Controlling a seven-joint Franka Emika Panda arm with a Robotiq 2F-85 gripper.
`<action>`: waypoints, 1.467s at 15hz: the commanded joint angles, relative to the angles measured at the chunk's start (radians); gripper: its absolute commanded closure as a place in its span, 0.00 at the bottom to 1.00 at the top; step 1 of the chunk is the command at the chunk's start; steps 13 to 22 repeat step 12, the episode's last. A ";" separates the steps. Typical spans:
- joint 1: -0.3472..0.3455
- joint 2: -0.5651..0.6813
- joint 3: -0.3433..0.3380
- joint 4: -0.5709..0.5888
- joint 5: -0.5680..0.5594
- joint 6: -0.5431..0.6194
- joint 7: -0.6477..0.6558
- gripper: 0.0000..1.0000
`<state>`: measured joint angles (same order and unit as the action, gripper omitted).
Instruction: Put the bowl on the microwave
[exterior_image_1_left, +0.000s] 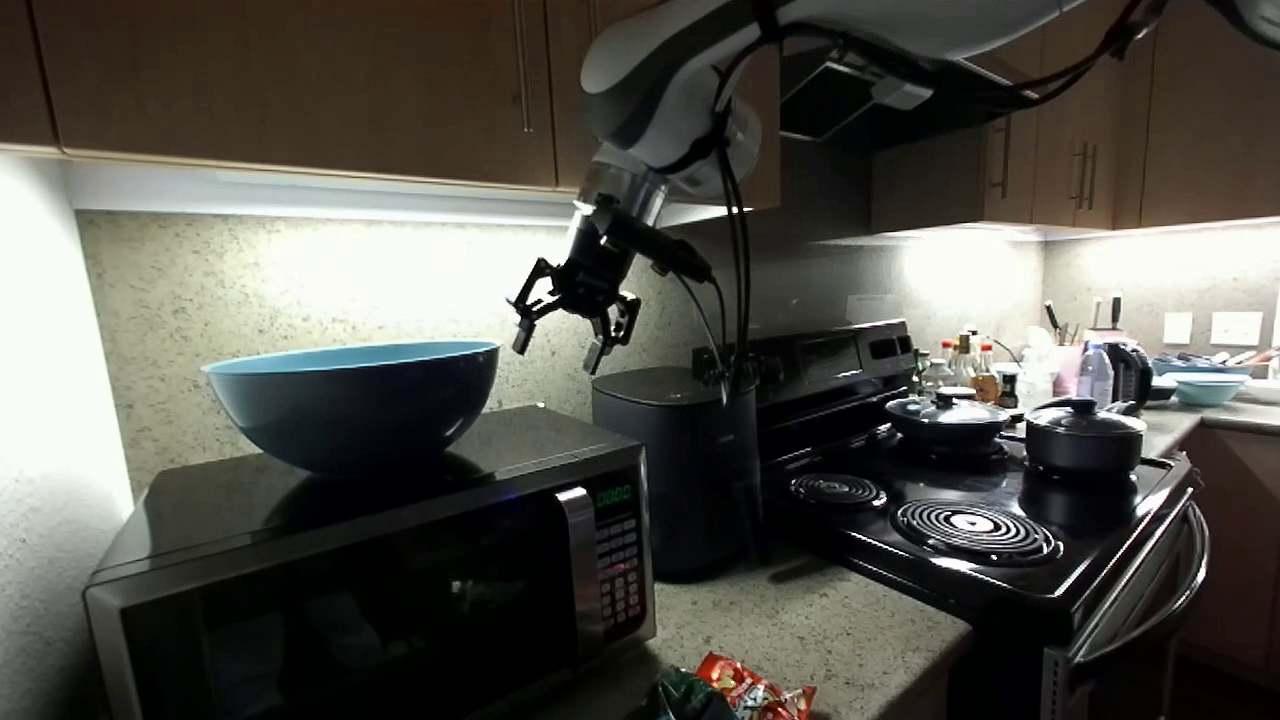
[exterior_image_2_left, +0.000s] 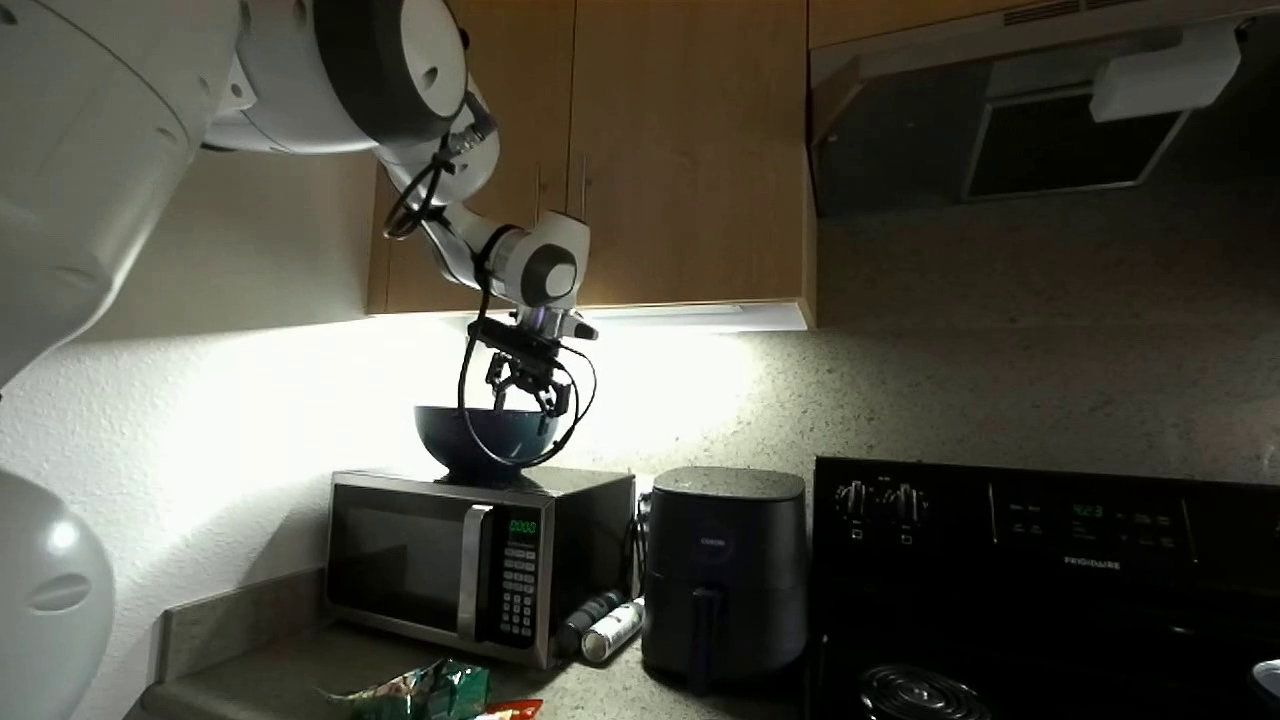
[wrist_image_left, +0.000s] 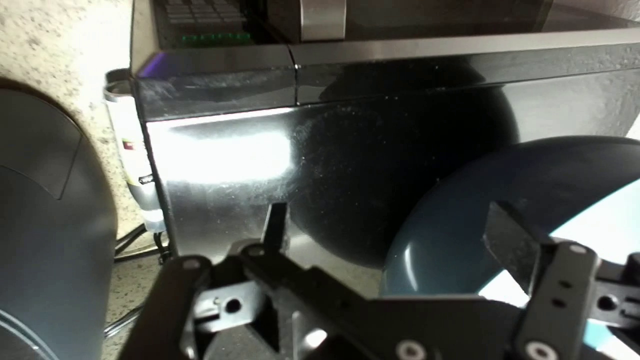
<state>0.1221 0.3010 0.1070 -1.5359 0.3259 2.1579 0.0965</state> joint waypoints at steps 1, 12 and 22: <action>-0.038 -0.210 -0.026 -0.208 0.002 -0.053 0.062 0.00; -0.094 -0.531 -0.105 -0.532 0.064 -0.076 0.088 0.00; -0.094 -0.531 -0.105 -0.532 0.064 -0.076 0.088 0.00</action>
